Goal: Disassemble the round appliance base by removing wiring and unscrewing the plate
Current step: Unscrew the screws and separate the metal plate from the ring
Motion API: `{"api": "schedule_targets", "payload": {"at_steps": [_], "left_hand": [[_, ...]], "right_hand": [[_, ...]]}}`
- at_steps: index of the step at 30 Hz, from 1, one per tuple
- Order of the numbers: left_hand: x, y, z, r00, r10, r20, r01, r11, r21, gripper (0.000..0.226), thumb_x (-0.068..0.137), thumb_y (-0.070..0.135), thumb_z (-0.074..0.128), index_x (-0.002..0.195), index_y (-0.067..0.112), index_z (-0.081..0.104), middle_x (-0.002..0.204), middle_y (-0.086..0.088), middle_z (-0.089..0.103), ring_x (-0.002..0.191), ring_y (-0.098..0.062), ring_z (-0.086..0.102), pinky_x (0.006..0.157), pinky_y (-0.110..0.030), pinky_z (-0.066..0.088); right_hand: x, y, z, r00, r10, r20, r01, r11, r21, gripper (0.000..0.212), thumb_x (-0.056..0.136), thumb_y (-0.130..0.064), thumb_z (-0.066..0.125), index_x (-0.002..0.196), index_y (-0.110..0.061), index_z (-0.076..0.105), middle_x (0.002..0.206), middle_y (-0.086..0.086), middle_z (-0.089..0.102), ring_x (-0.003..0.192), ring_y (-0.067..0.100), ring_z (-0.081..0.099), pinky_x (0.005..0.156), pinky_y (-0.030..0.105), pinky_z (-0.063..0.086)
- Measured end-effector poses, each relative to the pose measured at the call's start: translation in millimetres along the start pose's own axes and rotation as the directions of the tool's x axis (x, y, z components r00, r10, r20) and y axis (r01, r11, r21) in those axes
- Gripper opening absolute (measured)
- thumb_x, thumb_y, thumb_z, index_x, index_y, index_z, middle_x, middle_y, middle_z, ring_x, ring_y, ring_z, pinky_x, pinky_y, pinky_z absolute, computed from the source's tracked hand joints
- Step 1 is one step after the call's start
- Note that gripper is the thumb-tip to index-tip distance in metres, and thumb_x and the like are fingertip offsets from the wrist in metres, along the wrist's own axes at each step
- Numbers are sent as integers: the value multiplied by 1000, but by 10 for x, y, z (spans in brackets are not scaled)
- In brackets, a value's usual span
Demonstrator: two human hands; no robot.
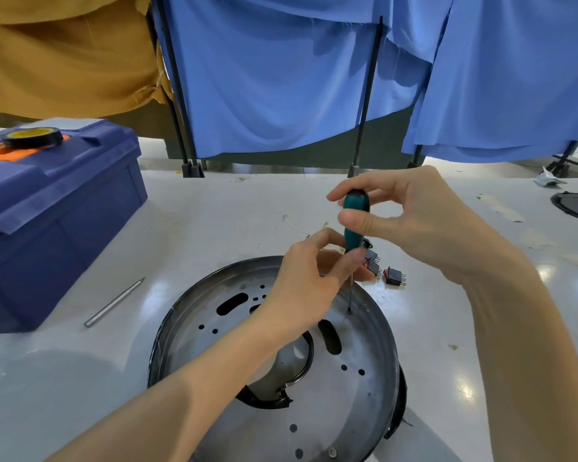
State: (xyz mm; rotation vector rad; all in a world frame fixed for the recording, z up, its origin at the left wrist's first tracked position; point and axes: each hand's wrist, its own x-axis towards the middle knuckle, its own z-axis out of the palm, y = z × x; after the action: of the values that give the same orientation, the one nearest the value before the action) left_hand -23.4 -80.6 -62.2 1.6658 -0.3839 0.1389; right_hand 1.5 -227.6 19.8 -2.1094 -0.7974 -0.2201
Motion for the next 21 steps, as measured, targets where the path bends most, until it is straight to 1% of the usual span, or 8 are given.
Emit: {"api": "schedule_targets", "payload": {"at_steps": [2, 7, 9, 11, 13, 16, 19, 21], "left_hand": [[-5, 0, -6, 1000, -7, -23, 6, 1000, -19, 26, 89, 26, 64, 101, 4, 57, 85, -1, 77, 79, -8, 72, 80, -29, 58], [-47, 5, 5, 998, -33, 44, 38, 993, -114, 16, 100, 18, 46, 111, 15, 56, 93, -10, 75, 86, -20, 73, 78, -26, 57], [-39, -2, 2, 998, -47, 47, 51, 993, -104, 16, 101, 12, 44, 108, 14, 58, 93, -13, 74, 85, -21, 73, 76, -24, 57], [-30, -1, 6, 998, -51, 36, 54, 994, -92, 12, 99, 10, 47, 101, 13, 58, 89, -13, 74, 83, -22, 73, 77, -26, 58], [-22, 2, 6, 998, -55, 18, 57, 992, -113, 4, 96, 14, 55, 98, 10, 55, 86, -13, 75, 81, -23, 73, 78, -30, 59], [-21, -5, -5, 998, -66, 2, 66, 989, -135, 15, 92, 21, 61, 99, 9, 53, 85, -12, 75, 80, -26, 73, 78, -36, 60], [-27, 0, -2, 996, -70, 55, 78, 987, -139, 16, 98, 21, 51, 110, 15, 58, 88, -12, 75, 82, -24, 73, 73, -24, 58], [-23, -7, 0, 996, -69, 57, 75, 992, -106, 17, 98, 21, 51, 109, 13, 61, 89, -11, 75, 83, -22, 72, 75, -24, 57]], "right_hand": [[11, -1, 28, 1000, 19, -13, -20, 998, -66, 22, 70, -51, 73, 90, -45, 71, 92, -20, 63, 88, -1, 62, 75, 15, 47], [8, 19, -27, 998, 15, -64, -16, 1000, -15, 36, 82, -2, 70, 97, -35, 72, 87, -12, 72, 82, 5, 69, 75, 15, 55], [-15, 9, -52, 999, 46, -29, -43, 995, 86, 34, 85, 4, 65, 94, -28, 72, 88, -5, 73, 82, 8, 72, 78, 20, 58], [-10, -8, -31, 999, 36, -24, -35, 999, 39, 14, 85, -23, 70, 95, -33, 72, 93, -9, 71, 87, 5, 70, 82, 24, 57], [-5, -5, 14, 998, 44, -41, -48, 995, -90, 22, 74, -49, 72, 95, -41, 70, 96, -15, 64, 89, 3, 63, 79, 21, 52], [22, -25, 32, 993, 27, -117, -38, 995, -93, 29, 77, -24, 79, 100, -39, 70, 91, -15, 62, 82, 3, 62, 75, 18, 53], [9, -33, -17, 995, 32, -90, -35, 999, -36, 40, 77, 3, 73, 96, -32, 72, 88, -13, 72, 82, 4, 69, 76, 20, 57], [-7, -45, -23, 999, 24, -32, -22, 999, 39, 33, 81, 1, 71, 93, -30, 72, 89, -12, 73, 87, 3, 70, 77, 17, 57]]}}
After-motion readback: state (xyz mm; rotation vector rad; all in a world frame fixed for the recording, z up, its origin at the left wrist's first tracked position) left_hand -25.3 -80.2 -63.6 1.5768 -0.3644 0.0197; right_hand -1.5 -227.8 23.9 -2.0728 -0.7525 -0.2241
